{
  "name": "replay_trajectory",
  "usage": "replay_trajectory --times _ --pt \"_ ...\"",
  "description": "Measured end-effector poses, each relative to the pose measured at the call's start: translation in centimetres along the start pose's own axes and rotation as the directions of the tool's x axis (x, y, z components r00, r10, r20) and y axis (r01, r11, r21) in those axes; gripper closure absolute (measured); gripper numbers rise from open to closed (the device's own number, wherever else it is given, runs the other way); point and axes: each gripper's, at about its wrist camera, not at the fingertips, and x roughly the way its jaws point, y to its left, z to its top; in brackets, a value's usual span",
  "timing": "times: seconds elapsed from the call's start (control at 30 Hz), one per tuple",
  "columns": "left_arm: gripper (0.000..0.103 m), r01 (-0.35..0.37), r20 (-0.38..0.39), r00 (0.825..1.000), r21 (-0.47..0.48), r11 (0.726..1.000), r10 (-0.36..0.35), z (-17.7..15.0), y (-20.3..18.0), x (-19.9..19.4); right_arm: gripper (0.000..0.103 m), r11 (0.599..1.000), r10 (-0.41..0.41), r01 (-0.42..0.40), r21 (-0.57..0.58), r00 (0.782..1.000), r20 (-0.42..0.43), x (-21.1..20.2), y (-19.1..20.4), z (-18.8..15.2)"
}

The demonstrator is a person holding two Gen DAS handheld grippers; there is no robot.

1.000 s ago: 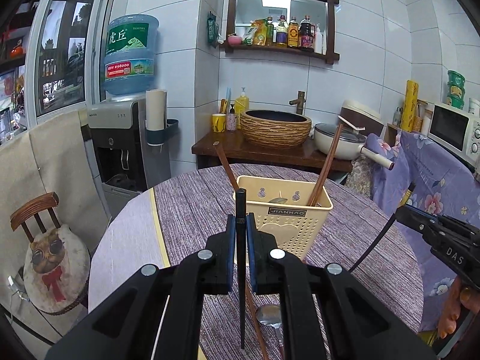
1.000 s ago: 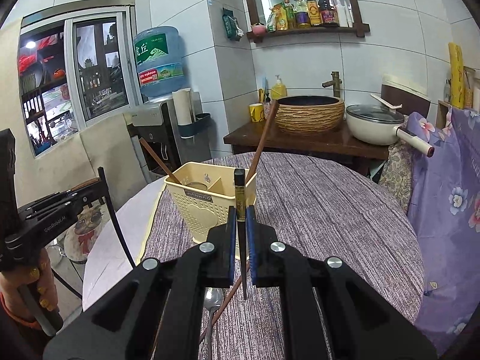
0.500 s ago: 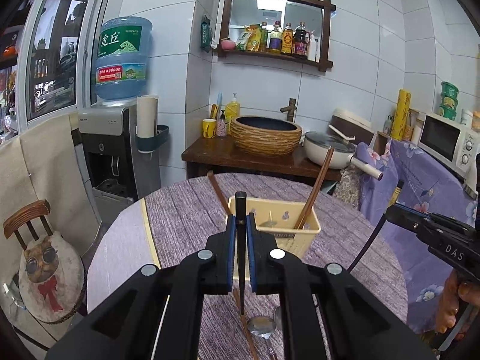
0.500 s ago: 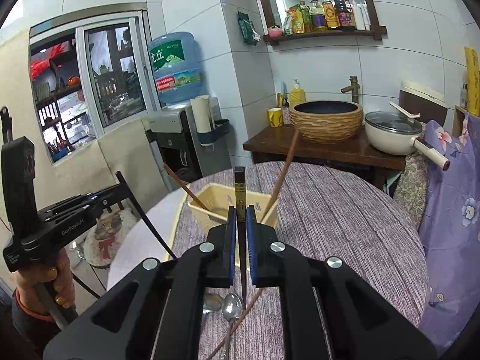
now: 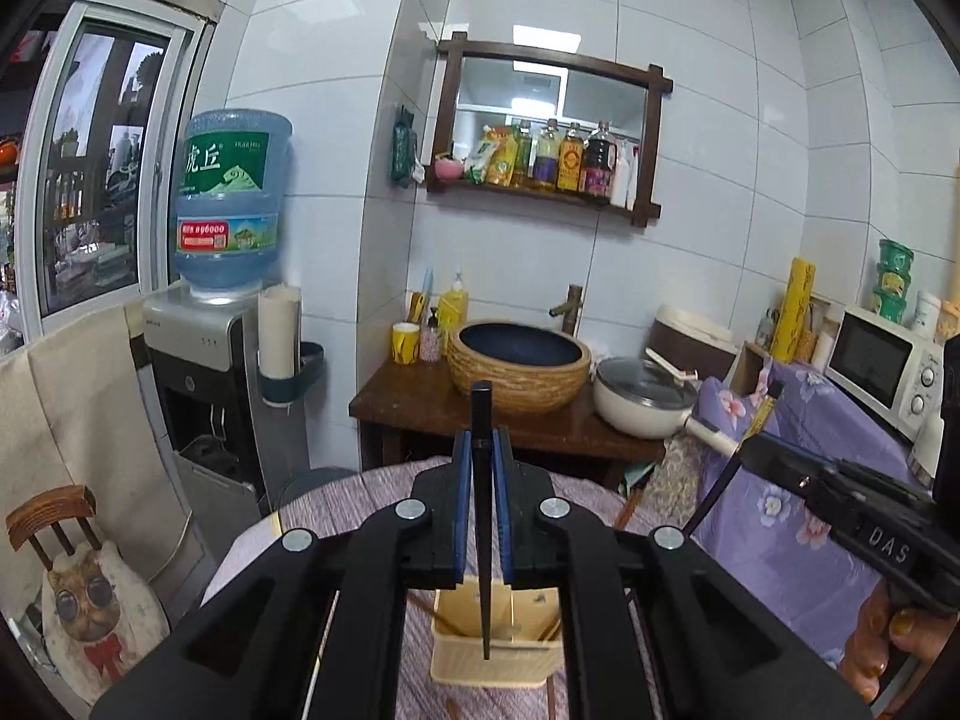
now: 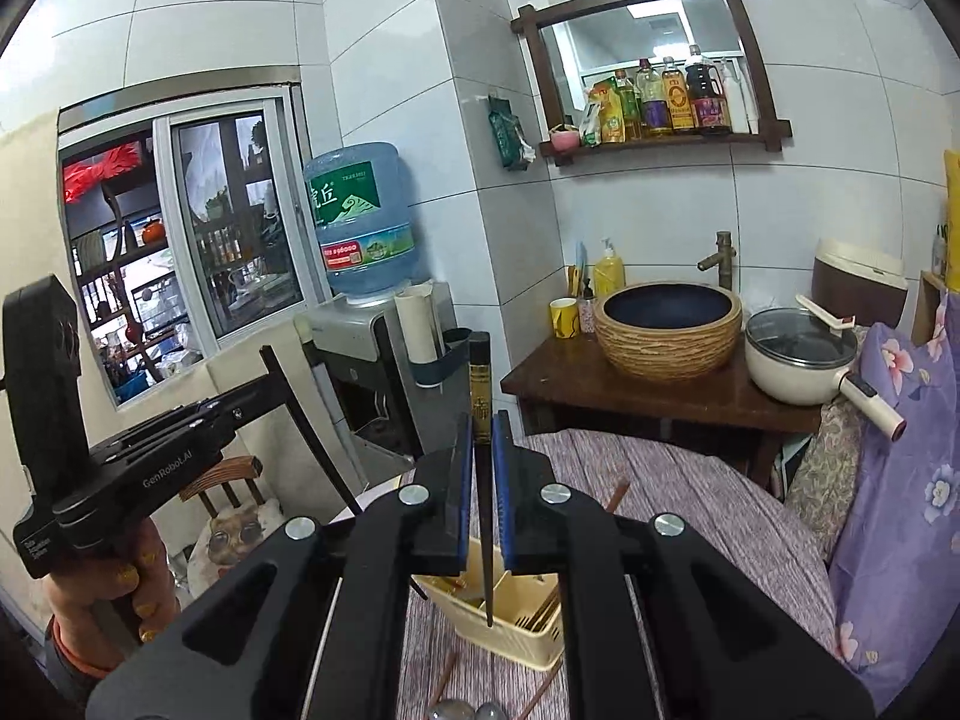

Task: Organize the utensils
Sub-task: 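Carry both chopsticks over the cream holder and lower them inside, then open both grippers to release the chopsticks into the cream holder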

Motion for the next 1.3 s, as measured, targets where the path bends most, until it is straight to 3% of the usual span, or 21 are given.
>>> replay_trajectory --times 0.13,0.3,0.67,0.97,1.3 --pt "0.095 -0.016 0.019 1.0 -0.008 1.0 0.016 0.5 -0.1 1.7 0.095 1.0 -0.008 0.008 0.024 1.0 0.001 2.0 -0.5 -0.1" --pt "0.095 -0.036 0.019 0.999 0.02 0.999 0.036 -1.7 -0.6 4.4 0.095 0.998 -0.053 0.054 0.029 0.998 -0.038 5.1 -1.2 -2.5" --pt "0.095 -0.031 -0.115 0.993 -0.005 0.999 0.031 -8.1 0.0 8.8 0.095 0.995 -0.082 0.087 0.051 0.991 -0.108 8.9 -2.8 -7.8" --pt "0.095 -0.029 -0.185 0.982 -0.012 1.0 0.026 -10.4 0.5 10.4 0.095 0.994 -0.097 0.103 0.041 0.986 -0.135 9.9 -3.3 -9.8" --pt "0.094 -0.028 -0.183 0.983 0.01 1.0 0.029 -10.8 0.1 10.0 0.093 0.993 -0.089 0.097 0.065 0.989 -0.121 9.5 -4.2 -10.2"
